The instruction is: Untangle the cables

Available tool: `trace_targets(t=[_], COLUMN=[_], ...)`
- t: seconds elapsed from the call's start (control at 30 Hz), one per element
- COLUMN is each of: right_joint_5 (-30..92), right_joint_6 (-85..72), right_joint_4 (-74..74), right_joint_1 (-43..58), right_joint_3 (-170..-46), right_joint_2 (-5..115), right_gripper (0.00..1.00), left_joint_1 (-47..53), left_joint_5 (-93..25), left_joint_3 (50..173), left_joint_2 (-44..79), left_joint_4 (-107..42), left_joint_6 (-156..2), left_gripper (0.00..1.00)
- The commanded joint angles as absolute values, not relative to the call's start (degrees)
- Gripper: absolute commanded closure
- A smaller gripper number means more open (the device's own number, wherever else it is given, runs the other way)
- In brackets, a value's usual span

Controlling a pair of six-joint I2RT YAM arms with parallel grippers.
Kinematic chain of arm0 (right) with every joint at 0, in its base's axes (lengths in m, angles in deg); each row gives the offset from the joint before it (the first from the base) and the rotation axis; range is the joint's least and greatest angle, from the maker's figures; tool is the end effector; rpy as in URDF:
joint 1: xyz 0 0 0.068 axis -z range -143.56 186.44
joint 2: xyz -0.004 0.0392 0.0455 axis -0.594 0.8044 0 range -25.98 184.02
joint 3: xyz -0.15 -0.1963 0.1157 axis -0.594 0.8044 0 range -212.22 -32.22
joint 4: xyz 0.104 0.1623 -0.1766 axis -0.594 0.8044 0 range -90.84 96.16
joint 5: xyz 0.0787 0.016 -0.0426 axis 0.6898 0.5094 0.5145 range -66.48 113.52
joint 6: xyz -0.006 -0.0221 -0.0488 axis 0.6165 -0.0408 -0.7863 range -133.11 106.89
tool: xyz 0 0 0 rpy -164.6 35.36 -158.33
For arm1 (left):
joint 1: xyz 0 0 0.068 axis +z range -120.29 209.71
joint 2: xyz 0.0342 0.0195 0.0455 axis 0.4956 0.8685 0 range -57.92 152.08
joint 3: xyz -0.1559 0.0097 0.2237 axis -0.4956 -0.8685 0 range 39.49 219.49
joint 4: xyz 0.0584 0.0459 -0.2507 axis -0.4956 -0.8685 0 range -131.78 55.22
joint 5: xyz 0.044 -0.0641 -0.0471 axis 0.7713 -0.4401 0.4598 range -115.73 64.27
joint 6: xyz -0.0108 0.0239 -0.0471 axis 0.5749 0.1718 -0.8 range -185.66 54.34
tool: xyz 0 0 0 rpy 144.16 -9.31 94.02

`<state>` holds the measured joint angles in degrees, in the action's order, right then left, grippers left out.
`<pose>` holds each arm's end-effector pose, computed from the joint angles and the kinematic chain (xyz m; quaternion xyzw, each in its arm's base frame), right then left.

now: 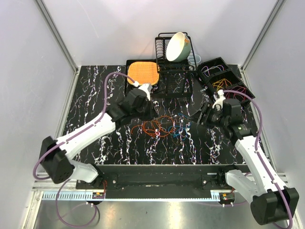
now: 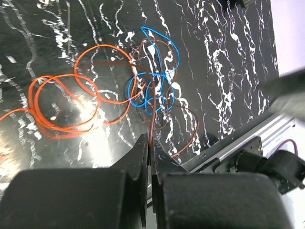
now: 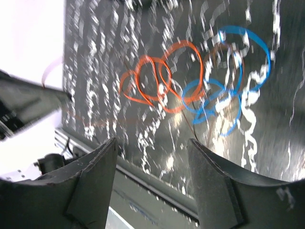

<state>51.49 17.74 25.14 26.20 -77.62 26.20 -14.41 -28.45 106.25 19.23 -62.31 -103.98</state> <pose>0.1912 0.0515 0.2957 0.0384 0.8588 0.3618 0.3608 0.2138 -0.2098 0.3185 0.0558 0.8966 -0.3053 0.3160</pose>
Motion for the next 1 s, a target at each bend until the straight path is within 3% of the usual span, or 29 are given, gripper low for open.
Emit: trace_targets(t=[0.0, 0.2, 0.43, 0.97], right_joint_5=[49.54, 45.77, 39.61, 41.18], right_joint_6=[20.02, 20.55, 20.37, 20.82], right_joint_4=[26.14, 27.63, 30.01, 28.25], right_joint_1=[24.14, 23.00, 23.00, 22.82], right_joint_3=[-73.80, -72.74, -74.40, -70.80], right_joint_2=[25.70, 28.24, 30.53, 36.59], right_gripper=[0.35, 0.36, 0.36, 0.38], left_joint_1=[-13.62, -14.93, -21.70, -26.63], left_joint_5=[-30.83, -37.50, -36.02, -33.82], left_joint_3=[108.66, 104.53, 100.31, 104.96], left_joint_2=[23.19, 29.53, 34.19, 49.83], left_joint_4=[-54.82, -48.94, -44.97, -46.20], left_joint_6=[-106.79, -110.83, -112.15, -110.83], left_gripper=[1.00, 1.00, 1.00, 1.00])
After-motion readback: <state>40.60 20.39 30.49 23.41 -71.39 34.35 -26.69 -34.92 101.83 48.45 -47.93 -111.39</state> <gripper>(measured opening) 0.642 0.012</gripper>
